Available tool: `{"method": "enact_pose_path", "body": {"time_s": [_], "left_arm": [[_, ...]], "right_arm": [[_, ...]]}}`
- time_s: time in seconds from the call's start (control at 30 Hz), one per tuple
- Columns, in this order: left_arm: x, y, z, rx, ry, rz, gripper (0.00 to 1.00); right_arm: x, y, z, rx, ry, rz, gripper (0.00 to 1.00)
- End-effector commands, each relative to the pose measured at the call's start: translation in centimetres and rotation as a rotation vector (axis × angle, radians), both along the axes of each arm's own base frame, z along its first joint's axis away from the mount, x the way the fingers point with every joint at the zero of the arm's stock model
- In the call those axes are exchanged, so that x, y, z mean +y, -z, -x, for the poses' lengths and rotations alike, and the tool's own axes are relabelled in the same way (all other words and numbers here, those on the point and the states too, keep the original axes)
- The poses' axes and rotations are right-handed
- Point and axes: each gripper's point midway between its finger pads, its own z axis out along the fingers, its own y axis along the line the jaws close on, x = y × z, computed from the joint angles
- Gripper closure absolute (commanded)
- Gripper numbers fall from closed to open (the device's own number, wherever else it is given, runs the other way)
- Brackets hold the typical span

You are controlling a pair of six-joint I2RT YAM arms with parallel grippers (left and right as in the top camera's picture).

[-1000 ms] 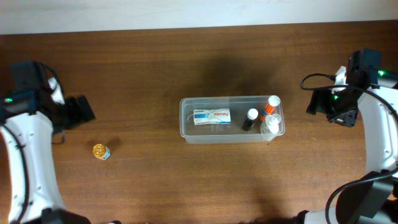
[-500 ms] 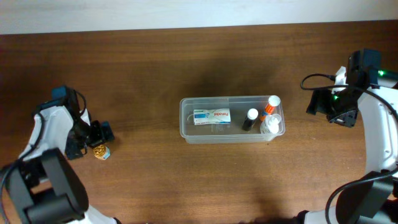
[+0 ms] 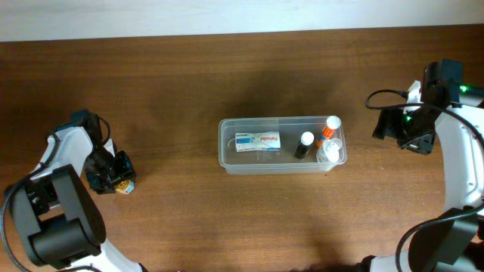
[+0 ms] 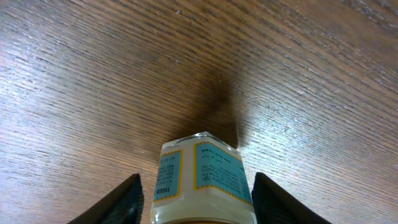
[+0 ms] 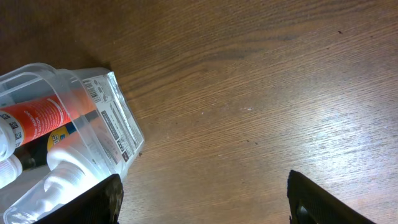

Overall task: Pack container
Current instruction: 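Grasp the small orange-capped pill bottle with the left gripper, then drop the pill bottle into the container beside the Panadol box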

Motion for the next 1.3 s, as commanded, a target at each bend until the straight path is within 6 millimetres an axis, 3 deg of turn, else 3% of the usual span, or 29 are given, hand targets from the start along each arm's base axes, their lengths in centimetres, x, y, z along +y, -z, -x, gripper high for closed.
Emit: {"method": "enact_pose_path", "body": {"time_s": [0.0, 0.23, 0.43, 0.53, 0.67, 0.83, 1.0, 1.13, 1.27], "left_arm": [[-0.3, 0.3, 0.4, 0.016, -0.008, 0.02, 0.48], [-0.4, 0.2, 0.7, 0.029, -0.008, 0.024, 0.68], [-0.4, -0.3, 0.4, 0.027, -0.017, 0.023, 0.73], [-0.9, -2.1, -0.7, 0.019, -0.006, 0.021, 0.74], [-2.7, -5.9, -3.0, -0.044, 0.073, 0.006, 0.74], [-7.8, -12.4, -6.8, -0.243, 0.245, -0.024, 0.74], [-16.1, -17.4, -9.2, -0.465, 0.511, -0.012, 0.74], [-23.4, -18.1, -9.4, -0.568, 0.721, 0.024, 0.74], [-29.6, -16.9, -8.7, -0.599, 0.884, 0.055, 0.75]], "right_arm": [[-0.1, -0.1, 0.0, -0.003, 0.008, -0.001, 0.23], [-0.1, -0.1, 0.0, -0.003, 0.008, -0.002, 0.23], [-0.2, -0.1, 0.0, -0.003, 0.008, -0.002, 0.23], [-0.2, -0.1, 0.0, -0.003, 0.008, -0.001, 0.23], [-0.2, -0.1, 0.0, -0.005, 0.008, -0.001, 0.23], [-0.2, -0.1, 0.0, -0.005, 0.008, -0.001, 0.23], [-0.2, -0.1, 0.0, -0.005, 0.008, -0.001, 0.24], [-0.2, -0.1, 0.0, -0.005, 0.008, -0.001, 0.23], [-0.1, -0.1, 0.0, -0.005, 0.008, -0.001, 0.23]]}}
